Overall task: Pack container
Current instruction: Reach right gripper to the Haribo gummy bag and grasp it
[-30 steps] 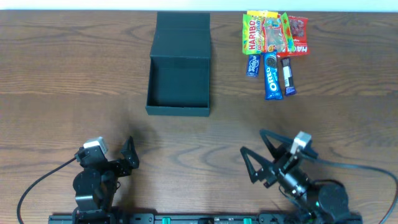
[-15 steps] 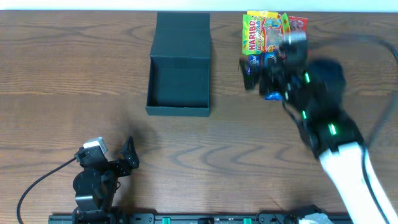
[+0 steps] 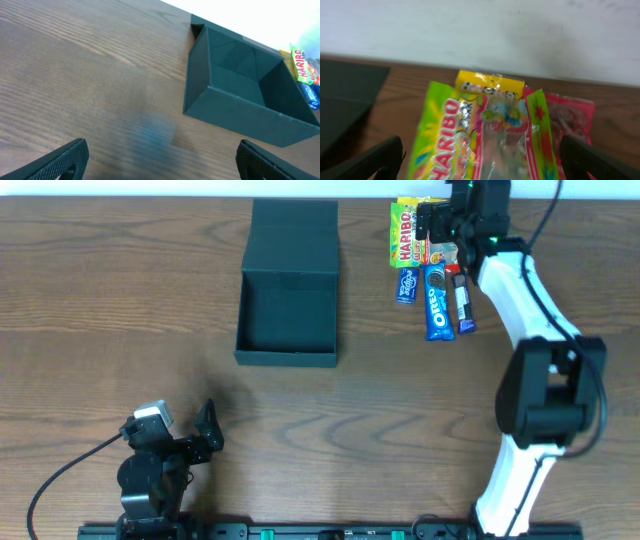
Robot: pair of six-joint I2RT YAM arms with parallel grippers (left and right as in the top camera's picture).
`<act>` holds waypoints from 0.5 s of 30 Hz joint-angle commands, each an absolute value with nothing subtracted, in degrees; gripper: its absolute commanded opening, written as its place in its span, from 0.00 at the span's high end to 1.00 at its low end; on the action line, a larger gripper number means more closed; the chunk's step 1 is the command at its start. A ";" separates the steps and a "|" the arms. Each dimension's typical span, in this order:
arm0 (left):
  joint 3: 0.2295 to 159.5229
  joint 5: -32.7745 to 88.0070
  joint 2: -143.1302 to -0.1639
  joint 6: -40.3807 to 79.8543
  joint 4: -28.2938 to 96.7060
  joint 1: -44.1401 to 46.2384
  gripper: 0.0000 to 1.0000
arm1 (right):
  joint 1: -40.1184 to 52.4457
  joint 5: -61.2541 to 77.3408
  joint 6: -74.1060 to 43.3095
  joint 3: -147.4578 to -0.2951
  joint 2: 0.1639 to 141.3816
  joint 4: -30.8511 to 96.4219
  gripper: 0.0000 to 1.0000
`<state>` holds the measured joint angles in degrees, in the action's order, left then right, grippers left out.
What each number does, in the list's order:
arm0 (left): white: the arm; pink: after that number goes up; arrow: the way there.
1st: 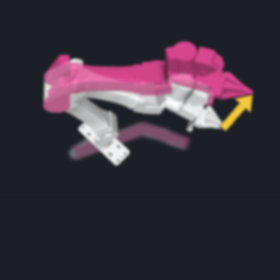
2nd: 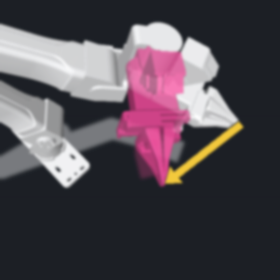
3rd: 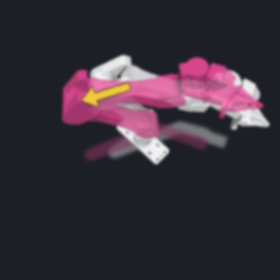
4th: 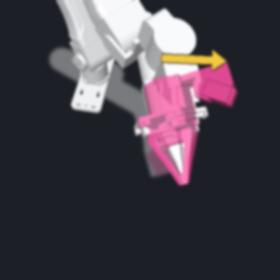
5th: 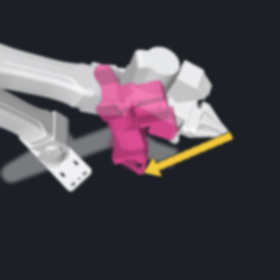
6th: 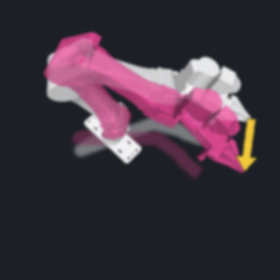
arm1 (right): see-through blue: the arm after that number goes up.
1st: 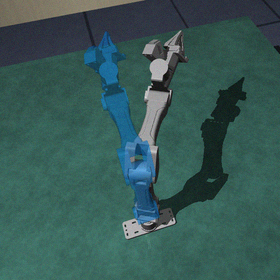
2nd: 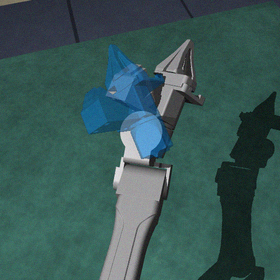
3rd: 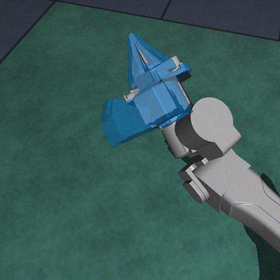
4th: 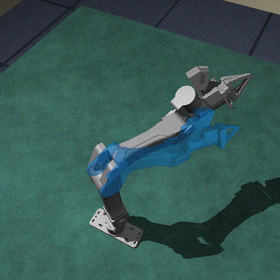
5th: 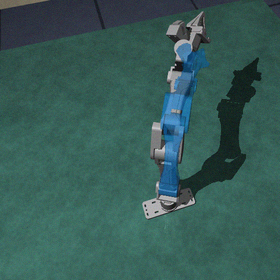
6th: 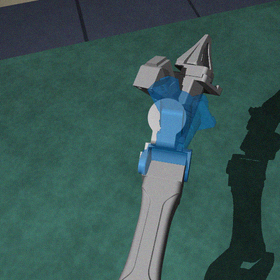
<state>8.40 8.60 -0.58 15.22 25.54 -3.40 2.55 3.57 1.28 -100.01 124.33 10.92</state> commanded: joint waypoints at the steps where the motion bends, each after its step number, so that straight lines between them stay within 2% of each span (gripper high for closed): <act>1: 7.38 8.54 -0.25 15.44 25.85 -3.73 0.05 | 1.67 3.20 3.33 -104.36 129.86 10.68 0.02; 10: 7.38 8.54 -0.25 15.44 25.85 -3.73 0.05 | 0.64 1.67 3.25 -106.10 139.04 11.14 0.09; 13: 7.40 8.54 -0.25 15.44 25.85 -3.73 0.05 | 0.47 0.84 3.25 -106.10 140.38 11.66 0.32; 15: 7.40 8.54 -0.25 15.44 25.85 -3.73 0.05 | 0.38 0.84 3.27 -106.10 140.51 11.79 0.66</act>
